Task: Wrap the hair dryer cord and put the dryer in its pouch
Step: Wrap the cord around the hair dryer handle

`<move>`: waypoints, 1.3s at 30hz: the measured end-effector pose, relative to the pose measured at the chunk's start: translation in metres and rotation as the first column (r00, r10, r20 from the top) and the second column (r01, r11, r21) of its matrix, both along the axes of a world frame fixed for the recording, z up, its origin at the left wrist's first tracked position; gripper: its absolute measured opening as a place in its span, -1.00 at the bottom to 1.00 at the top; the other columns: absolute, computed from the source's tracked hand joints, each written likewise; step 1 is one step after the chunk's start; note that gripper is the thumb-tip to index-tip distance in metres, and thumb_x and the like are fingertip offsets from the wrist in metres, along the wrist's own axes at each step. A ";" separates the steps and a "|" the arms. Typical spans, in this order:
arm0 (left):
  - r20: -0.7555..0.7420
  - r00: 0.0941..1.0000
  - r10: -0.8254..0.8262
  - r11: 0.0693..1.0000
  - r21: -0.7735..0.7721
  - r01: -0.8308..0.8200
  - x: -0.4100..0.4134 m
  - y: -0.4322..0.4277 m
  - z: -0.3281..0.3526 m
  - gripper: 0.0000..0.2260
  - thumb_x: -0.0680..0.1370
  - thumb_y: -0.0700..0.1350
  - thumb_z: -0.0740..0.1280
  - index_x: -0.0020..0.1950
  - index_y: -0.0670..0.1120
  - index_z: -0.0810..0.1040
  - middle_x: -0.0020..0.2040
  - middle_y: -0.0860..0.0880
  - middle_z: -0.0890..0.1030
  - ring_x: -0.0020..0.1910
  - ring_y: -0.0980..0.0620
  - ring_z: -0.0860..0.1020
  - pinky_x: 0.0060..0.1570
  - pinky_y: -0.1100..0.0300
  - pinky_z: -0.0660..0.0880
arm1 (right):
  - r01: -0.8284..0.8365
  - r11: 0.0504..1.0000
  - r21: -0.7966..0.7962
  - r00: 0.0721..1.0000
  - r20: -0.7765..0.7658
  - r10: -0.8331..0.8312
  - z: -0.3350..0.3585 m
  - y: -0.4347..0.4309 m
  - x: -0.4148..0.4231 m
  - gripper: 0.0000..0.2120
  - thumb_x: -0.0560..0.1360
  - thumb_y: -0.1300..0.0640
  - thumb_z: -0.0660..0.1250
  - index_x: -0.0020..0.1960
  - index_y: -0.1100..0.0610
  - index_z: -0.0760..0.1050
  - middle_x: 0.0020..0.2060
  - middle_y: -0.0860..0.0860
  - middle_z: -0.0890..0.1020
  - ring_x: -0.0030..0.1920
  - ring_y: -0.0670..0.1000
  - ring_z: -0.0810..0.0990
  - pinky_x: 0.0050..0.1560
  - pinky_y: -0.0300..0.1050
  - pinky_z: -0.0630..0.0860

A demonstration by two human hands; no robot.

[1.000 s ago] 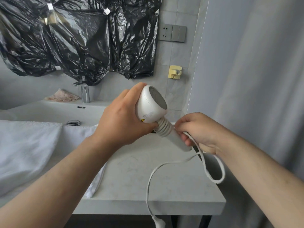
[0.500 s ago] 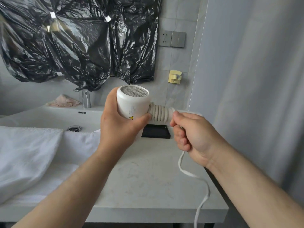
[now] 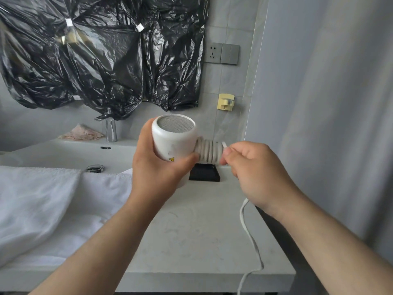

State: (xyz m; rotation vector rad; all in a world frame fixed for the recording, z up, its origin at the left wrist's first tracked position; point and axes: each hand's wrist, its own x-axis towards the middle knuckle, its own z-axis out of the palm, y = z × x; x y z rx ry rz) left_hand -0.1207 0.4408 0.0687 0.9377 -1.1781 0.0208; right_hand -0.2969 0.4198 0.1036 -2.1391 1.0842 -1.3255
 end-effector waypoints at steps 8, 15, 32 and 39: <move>-0.298 0.949 -0.105 0.994 -0.013 0.106 -0.005 -0.005 -0.003 -0.45 0.24 -0.09 0.59 0.19 0.05 0.53 0.03 -0.02 0.65 -0.08 0.06 0.62 -0.03 -0.01 0.62 | -0.293 0.931 0.219 0.903 0.382 0.195 -0.017 0.008 0.009 -0.71 0.62 0.18 0.16 -0.19 0.21 0.56 -0.47 0.01 0.44 -0.52 -0.08 0.29 -0.48 -0.22 0.22; -0.418 0.875 -0.244 0.962 0.010 0.273 0.001 -0.009 -0.002 -0.52 0.22 -0.04 0.59 0.11 -0.01 0.58 -0.06 -0.09 0.67 -0.12 -0.05 0.63 -0.03 -0.22 0.63 | -0.532 0.772 0.348 0.784 0.547 0.293 -0.027 -0.001 0.008 -0.69 0.61 0.18 0.17 -0.22 0.21 0.58 -0.48 0.01 0.44 -0.49 -0.03 0.26 -0.49 -0.22 0.22; -0.298 0.807 -0.511 0.746 0.312 0.588 0.027 -0.004 -0.001 -0.44 0.16 -0.05 0.57 0.14 -0.09 0.59 -0.02 -0.16 0.69 -0.06 -0.14 0.65 -0.07 -0.13 0.61 | -0.613 0.558 0.559 0.786 0.367 0.497 -0.018 -0.045 -0.034 -0.91 0.48 0.31 0.33 -0.03 0.23 0.56 -0.33 0.10 0.59 -0.44 -0.11 0.51 -0.54 -0.33 0.31; -0.017 0.821 -0.571 0.741 0.420 0.524 0.032 0.007 0.013 -0.46 0.18 -0.06 0.58 0.15 -0.03 0.60 0.04 -0.21 0.67 -0.04 -0.08 0.63 -0.05 -0.05 0.60 | -0.499 0.614 0.612 0.769 -0.015 0.639 0.001 -0.039 -0.046 -0.75 0.38 0.46 0.34 -0.19 0.12 0.54 -0.37 0.04 0.61 -0.44 -0.07 0.56 -0.48 -0.26 0.46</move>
